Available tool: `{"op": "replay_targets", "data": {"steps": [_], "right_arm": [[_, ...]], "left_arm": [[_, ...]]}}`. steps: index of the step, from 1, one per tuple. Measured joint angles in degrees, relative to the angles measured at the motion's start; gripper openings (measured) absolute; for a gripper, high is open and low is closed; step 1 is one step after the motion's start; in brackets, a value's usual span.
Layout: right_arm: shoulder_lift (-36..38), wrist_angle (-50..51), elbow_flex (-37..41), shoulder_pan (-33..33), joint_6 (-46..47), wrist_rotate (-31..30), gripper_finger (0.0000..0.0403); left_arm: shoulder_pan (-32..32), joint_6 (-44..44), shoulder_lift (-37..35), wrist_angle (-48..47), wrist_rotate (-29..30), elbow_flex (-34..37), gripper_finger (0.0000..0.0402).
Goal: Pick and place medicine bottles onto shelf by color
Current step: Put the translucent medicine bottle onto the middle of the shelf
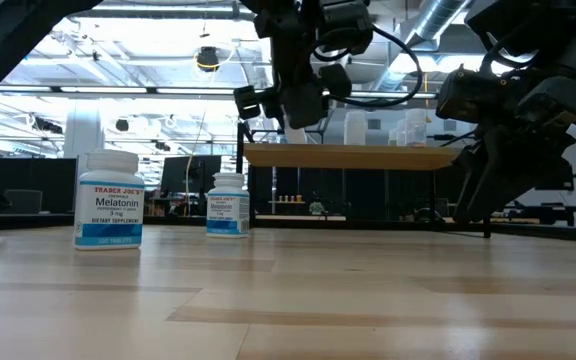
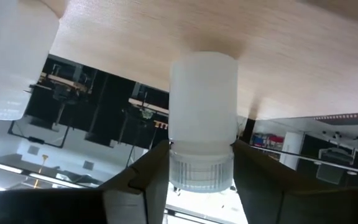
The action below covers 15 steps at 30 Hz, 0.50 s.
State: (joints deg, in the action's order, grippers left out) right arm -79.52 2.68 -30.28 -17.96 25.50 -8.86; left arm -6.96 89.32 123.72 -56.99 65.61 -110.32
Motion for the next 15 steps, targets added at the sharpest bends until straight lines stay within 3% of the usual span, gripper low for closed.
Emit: {"op": "replay_targets", "data": {"steps": [7,15], "right_arm": [[0.01,0.00,0.00,0.00,0.02,0.00,0.0159],[0.01,0.00,0.00,-0.02,0.04,0.00,0.0159]], "left_arm": [[-0.02,-0.62,0.00,0.98,-0.31,0.00,0.0187],[-0.02,-2.05,0.00,1.09,-0.44,0.00,0.0195]]}}
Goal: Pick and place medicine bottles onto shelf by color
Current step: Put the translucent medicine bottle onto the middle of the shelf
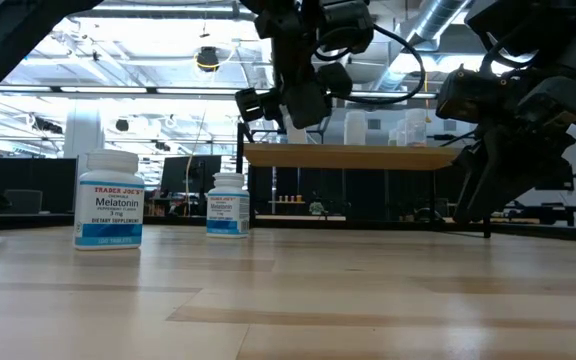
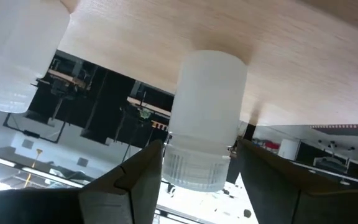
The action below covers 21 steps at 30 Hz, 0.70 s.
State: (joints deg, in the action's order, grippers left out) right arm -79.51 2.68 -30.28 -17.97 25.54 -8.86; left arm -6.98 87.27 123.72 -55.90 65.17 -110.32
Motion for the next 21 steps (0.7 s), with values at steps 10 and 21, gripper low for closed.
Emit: {"op": "replay_targets", "data": {"steps": [10,21], "right_arm": [[-0.02,0.00,0.00,0.02,0.02,0.00,0.0159],[-0.02,0.17,0.00,0.02,0.02,0.00,0.0159]], "left_arm": [[0.00,-1.49,0.00,0.04,-0.02,0.00,0.0195],[-1.19,-2.26,-0.02,-0.46,0.01,-3.30,0.0195]]}}
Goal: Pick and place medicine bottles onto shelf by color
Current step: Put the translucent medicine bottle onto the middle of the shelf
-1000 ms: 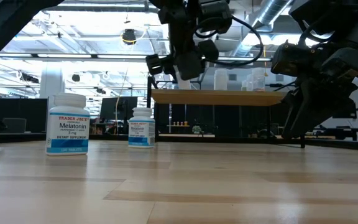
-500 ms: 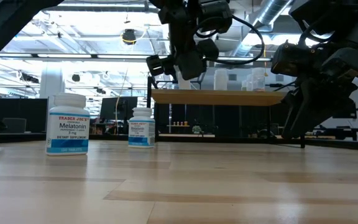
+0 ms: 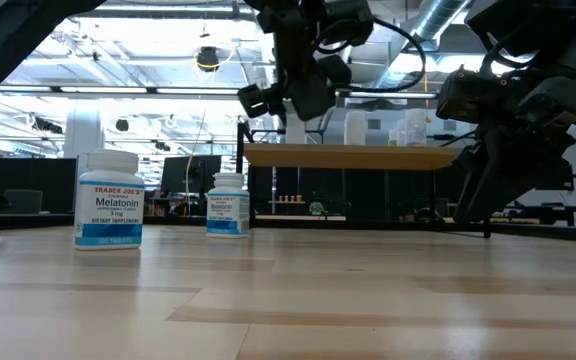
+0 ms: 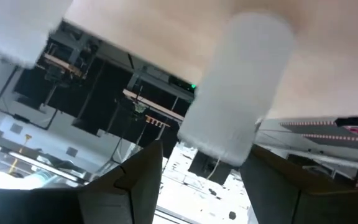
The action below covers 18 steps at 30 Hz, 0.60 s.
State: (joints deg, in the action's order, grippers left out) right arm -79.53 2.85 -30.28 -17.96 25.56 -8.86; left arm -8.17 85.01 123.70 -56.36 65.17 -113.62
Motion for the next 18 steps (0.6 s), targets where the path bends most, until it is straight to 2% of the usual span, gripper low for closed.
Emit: {"op": "replay_targets", "data": {"steps": [11,15,18], "right_arm": [[0.00,0.15,0.00,-0.02,0.00,0.02,0.0159],[0.01,0.14,0.00,0.00,0.00,0.00,0.0159],[0.00,0.13,0.00,-0.02,0.00,0.00,0.0159]], "left_arm": [[-0.77,-0.09,-0.05,-1.70,-0.31,-5.90,0.0195],[-1.20,-0.24,-0.05,-1.94,1.21,-9.26,0.0195],[-1.98,-4.29,-0.05,-3.17,2.50,-13.56,0.0195]]}}
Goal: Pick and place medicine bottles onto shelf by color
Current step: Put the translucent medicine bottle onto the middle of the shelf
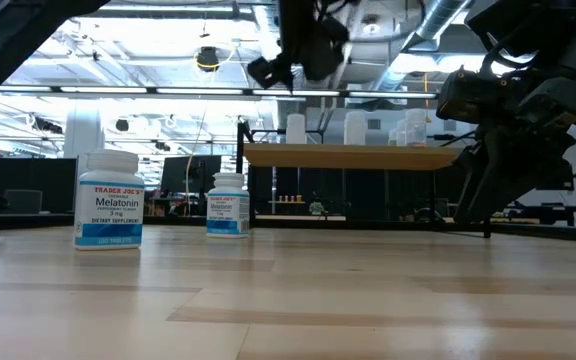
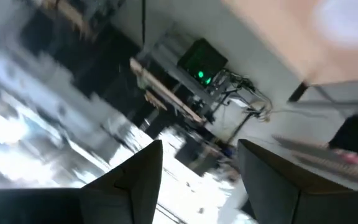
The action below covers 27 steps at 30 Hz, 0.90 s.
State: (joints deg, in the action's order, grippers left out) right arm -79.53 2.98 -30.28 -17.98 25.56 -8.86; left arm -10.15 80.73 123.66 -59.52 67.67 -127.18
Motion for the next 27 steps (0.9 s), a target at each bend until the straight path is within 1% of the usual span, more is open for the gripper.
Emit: {"op": "replay_targets", "data": {"steps": [2,5,7,9,14,17,19,21,24,27], "right_arm": [[0.01,0.01,0.00,0.00,0.00,0.01,0.0159],[0.00,0.00,0.00,0.00,0.17,0.02,0.0159],[0.01,0.02,0.00,0.00,1.14,0.02,0.0159],[0.00,0.03,0.00,0.00,1.44,0.01,0.0159],[0.00,0.01,0.00,0.00,1.44,0.00,0.0159],[0.00,0.00,0.00,0.00,1.44,0.00,0.0159],[0.00,0.00,0.00,0.00,1.46,0.00,0.0159],[0.00,-0.02,0.00,0.00,1.46,0.00,0.0159],[0.00,-0.01,0.00,0.00,1.47,-0.01,0.0159],[0.00,-0.02,0.00,0.00,1.49,-0.02,0.0159]], "left_arm": [[-0.78,-5.66,-0.04,-1.97,1.37,-3.14,0.0195],[-1.95,-17.66,-0.06,-9.26,1.77,-7.90,0.0195],[-2.63,-24.57,-1.99,-11.57,1.07,-6.75,0.0195],[-3.28,-31.87,-3.47,-16.27,-2.32,-6.16,0.0195],[-4.81,-54.42,-6.55,-26.49,-16.52,-6.10,0.0194],[-5.22,-64.16,-8.26,-29.99,-24.84,-6.10,0.0194],[-5.40,-67.87,-9.11,-30.53,-31.02,-6.08,0.0194],[-5.63,-69.79,-9.63,-30.51,-38.03,-6.07,0.0194],[-6.01,-71.04,-9.77,-30.49,-48.19,-6.07,0.0194],[-6.60,-71.26,-9.55,-30.35,-56.06,-6.05,0.0194]]}}
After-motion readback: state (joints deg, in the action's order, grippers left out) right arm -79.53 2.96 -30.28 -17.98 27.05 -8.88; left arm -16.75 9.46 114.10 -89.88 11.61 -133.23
